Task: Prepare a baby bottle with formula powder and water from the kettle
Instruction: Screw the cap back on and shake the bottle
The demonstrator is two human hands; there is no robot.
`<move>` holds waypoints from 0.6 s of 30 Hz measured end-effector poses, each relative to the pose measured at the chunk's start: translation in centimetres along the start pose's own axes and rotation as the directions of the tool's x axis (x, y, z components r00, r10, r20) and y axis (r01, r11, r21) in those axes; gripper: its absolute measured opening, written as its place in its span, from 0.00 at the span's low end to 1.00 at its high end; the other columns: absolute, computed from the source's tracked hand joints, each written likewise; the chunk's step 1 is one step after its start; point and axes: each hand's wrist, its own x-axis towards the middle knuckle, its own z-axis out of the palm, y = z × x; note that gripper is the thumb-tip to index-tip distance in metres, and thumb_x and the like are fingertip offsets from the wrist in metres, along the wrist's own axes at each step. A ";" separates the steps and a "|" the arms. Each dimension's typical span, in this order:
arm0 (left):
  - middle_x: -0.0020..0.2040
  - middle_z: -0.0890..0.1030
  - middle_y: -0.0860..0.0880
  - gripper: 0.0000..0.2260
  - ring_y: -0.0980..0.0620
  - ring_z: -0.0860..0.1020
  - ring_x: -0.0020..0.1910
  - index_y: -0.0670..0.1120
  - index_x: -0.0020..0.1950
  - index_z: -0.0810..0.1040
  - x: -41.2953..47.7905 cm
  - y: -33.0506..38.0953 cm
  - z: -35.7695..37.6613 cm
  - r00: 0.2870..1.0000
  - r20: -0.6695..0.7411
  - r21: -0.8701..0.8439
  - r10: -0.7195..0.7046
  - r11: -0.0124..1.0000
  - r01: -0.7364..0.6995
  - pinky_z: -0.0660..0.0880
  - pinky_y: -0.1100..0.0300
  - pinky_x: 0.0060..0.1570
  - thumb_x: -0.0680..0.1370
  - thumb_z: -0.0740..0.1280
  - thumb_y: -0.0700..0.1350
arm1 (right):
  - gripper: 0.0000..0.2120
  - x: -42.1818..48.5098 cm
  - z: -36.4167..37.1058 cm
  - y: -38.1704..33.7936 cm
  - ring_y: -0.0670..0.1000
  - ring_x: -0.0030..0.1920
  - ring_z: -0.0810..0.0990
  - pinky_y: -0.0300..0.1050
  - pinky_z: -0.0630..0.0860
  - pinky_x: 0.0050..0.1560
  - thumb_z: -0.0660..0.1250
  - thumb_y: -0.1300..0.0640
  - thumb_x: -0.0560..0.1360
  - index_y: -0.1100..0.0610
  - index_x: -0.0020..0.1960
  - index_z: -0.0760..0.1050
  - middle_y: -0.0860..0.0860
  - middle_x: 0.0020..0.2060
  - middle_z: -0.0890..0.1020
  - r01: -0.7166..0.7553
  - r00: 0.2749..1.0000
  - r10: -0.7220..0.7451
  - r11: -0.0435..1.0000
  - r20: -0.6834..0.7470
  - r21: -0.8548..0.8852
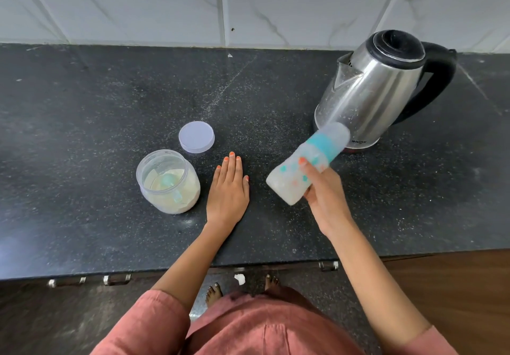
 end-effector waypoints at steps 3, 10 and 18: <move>0.75 0.55 0.41 0.27 0.45 0.54 0.75 0.38 0.74 0.54 0.0 0.0 0.1 1.000 0.010 0.004 -0.006 1.000 0.006 0.46 0.55 0.72 0.79 0.39 0.51 | 0.09 -1.2 -0.3 0.4 0.48 0.45 0.81 0.50 0.77 0.54 0.71 0.61 0.66 0.53 0.45 0.78 0.47 0.40 0.83 -0.008 0.985 0.066 0.942 0.161 -0.337; 0.75 0.55 0.41 0.23 0.45 0.54 0.75 0.38 0.74 0.54 0.0 0.0 0.0 1.000 0.008 -0.008 -0.014 1.000 0.014 0.45 0.55 0.71 0.82 0.45 0.48 | 0.06 0.7 -0.1 -0.2 0.46 0.47 0.80 0.41 0.79 0.48 0.63 0.59 0.75 0.54 0.52 0.74 0.48 0.46 0.81 0.005 0.996 0.010 0.983 -0.083 0.182; 0.75 0.55 0.41 0.23 0.45 0.54 0.75 0.38 0.74 0.54 0.0 0.1 -0.2 1.000 0.005 -0.010 -0.013 1.000 0.013 0.46 0.54 0.72 0.82 0.44 0.49 | 0.07 0.2 -0.6 -0.4 0.47 0.47 0.80 0.44 0.79 0.49 0.66 0.60 0.72 0.54 0.50 0.75 0.50 0.45 0.81 -0.028 1.000 0.029 0.998 -0.011 0.050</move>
